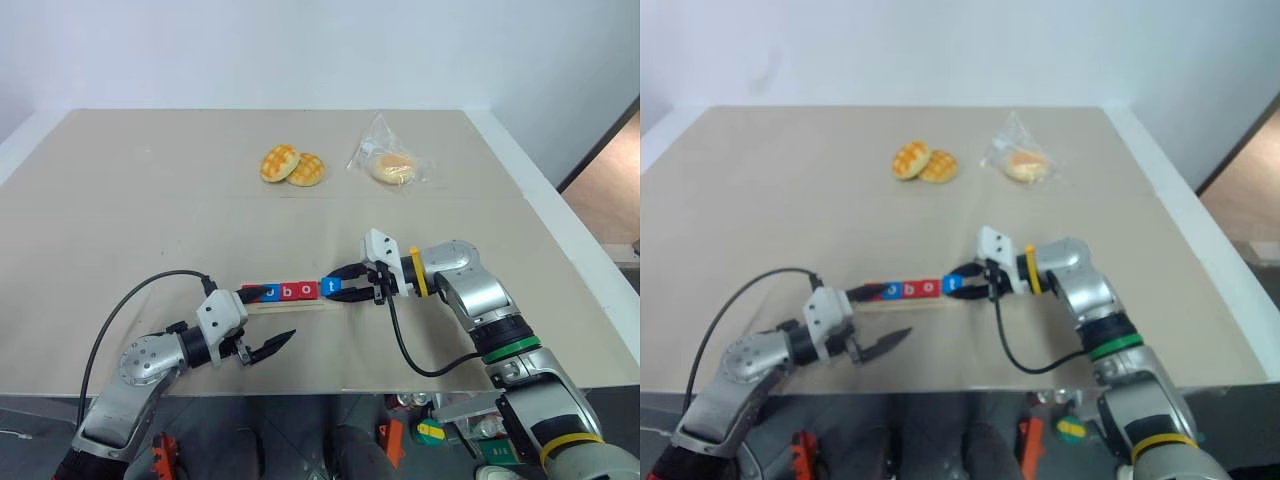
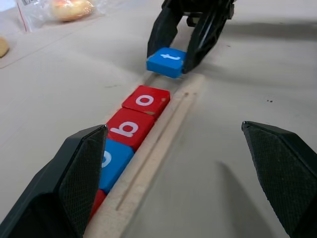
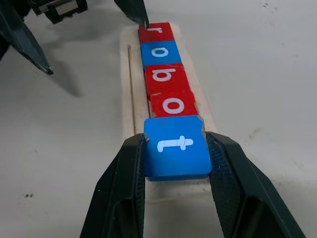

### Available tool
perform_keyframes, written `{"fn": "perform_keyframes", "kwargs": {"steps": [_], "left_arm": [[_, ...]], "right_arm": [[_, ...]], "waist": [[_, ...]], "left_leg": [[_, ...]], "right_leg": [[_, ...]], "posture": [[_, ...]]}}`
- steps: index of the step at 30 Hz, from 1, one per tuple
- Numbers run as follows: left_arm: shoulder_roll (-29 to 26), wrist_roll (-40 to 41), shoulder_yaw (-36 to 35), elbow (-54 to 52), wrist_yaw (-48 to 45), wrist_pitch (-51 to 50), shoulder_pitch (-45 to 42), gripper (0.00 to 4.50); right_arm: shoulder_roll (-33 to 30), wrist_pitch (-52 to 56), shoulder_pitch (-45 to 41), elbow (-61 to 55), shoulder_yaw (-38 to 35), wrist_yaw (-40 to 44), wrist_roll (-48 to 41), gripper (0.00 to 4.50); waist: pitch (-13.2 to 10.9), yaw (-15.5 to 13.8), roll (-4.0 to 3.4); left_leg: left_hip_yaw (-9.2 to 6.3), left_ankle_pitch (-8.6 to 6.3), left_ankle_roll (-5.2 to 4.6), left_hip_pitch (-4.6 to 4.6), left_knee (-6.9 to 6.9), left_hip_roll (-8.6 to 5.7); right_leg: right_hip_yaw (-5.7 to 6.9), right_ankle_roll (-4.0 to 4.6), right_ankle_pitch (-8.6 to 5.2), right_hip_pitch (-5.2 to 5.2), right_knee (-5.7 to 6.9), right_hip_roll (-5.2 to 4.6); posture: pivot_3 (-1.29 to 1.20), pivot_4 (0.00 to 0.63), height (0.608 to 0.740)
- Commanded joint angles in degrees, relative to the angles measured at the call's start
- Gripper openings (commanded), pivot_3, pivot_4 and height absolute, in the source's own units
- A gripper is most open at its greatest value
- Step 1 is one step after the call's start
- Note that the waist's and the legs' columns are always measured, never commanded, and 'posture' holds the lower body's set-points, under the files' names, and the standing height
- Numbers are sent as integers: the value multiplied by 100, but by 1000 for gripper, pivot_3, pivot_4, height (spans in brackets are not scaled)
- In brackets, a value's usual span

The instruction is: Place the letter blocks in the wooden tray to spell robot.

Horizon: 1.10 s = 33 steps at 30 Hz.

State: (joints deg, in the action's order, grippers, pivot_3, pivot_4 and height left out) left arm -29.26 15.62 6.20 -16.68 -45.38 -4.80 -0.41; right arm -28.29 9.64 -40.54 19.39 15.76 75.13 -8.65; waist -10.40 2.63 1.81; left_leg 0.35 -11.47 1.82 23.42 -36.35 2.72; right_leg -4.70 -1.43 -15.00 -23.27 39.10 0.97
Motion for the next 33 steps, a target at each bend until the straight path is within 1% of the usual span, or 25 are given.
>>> {"fn": "perform_keyframes", "kwargs": {"steps": [1, 17, 18, 33], "left_arm": [[77, 95, -142, -249, 164, -53, 62, 4500], [57, 38, -117, -365, 282, -87, 167, 4500], [59, 36, -119, -372, 292, -93, 174, 4500], [57, -20, -50, -360, 263, -138, 170, 4500]], "right_arm": [[122, -350, -334, 404, 57, 28, 151, 1205], [326, -697, -544, 1002, 143, 223, 343, 1205], [323, -746, -560, 1066, 143, 223, 373, 1705], [346, -639, -582, 963, 53, 241, 268, 1705]], "waist": [[0, 3, 0], [0, 11, 0], [0, 11, 0], [0, 11, -1]], "left_leg": [[0, 0, 0, 0, 0, -1], [-3, 0, 0, -3, 0, 4], [-3, 0, 0, -3, 0, 4], [-2, 0, 0, -3, 1, 5]], "right_leg": [[0, 0, 0, 0, 0, -1], [2, 4, 3, 0, 1, 5], [2, 4, 3, 0, 1, 5], [1, 5, 3, 0, 0, 5]], "posture": [[0, 150, 740], [0, 150, 740], [0, 150, 740], [0, 150, 740]]}}
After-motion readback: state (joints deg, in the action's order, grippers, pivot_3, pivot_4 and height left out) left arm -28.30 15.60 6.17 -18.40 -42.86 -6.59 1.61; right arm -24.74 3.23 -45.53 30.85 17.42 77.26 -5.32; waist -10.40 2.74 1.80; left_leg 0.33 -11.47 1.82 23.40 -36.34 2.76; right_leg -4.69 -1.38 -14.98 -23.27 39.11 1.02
